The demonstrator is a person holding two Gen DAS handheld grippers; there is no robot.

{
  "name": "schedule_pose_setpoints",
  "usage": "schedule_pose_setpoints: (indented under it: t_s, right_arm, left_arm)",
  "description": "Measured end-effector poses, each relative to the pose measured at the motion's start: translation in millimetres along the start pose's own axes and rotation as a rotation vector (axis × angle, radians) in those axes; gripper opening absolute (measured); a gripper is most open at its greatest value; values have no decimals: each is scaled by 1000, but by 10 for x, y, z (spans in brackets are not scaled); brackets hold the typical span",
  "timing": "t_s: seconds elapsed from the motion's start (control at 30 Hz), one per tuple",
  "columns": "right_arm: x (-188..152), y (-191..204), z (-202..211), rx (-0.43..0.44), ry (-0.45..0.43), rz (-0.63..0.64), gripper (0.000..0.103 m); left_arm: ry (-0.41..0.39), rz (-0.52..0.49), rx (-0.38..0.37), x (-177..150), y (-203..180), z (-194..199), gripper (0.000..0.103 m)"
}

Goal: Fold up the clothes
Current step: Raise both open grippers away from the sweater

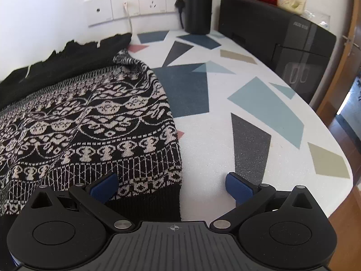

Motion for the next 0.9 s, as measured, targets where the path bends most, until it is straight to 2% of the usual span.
schedule_pose_setpoints:
  t_s: [0.17, 0.23, 0.27, 0.3, 0.33, 0.37, 0.4, 0.43, 0.47, 0.5, 0.53, 0.6, 0.7, 0.9]
  right_arm:
    - [37, -10, 13, 33, 31, 45, 101]
    - [20, 21, 84, 61, 21, 90, 85]
    - [-2, 57, 135, 80, 12, 130, 65]
    - [-24, 88, 178, 122, 14, 147, 35]
    - [-46, 119, 220, 160, 17, 163, 28]
    - [-66, 141, 247, 156, 16, 169, 20]
    - [-88, 155, 268, 159, 10, 178, 17]
    - [-112, 156, 285, 166, 4, 179, 17]
    - [-135, 157, 302, 174, -2, 179, 17]
    - [-143, 127, 317, 191, 0, 162, 16]
    - [-150, 96, 332, 209, 2, 145, 16]
    - [-159, 21, 364, 243, 11, 110, 15]
    - [-220, -115, 450, 279, 21, 63, 15]
    - [-557, -313, 693, 301, 42, 31, 14]
  left_arm:
    - [-46, 12, 3, -105, 31, 50, 103]
    - [-47, 16, 5, -126, 35, 64, 103]
    - [-42, 18, 4, -133, 42, 76, 103]
    - [-40, 14, 1, -139, 46, 88, 102]
    - [-44, 7, -4, -150, 52, 107, 97]
    - [-56, -9, -16, -167, 51, 137, 93]
    - [-69, -30, -41, -178, 42, 179, 75]
    - [-82, -50, -68, -188, 33, 222, 49]
    - [-82, -68, -95, -189, 15, 257, 36]
    - [-78, -76, -103, -197, 10, 278, 19]
    - [-74, -82, -108, -205, 7, 297, 14]
    - [-74, -73, -104, -245, 32, 324, 13]
    - [-55, -33, -128, -331, 100, 395, 12]
    - [-8, 12, -157, -529, 174, 555, 13]
Point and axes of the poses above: each gripper's, at about its wrist camera, not at the fingertips, and z roughly against the way its jaws point, y to its left, x to its top, the point moved 2 cm from there along -z, roughly the way its jaws point, and after that the axes turned 7 degrees about x, right-handed, at the moved point
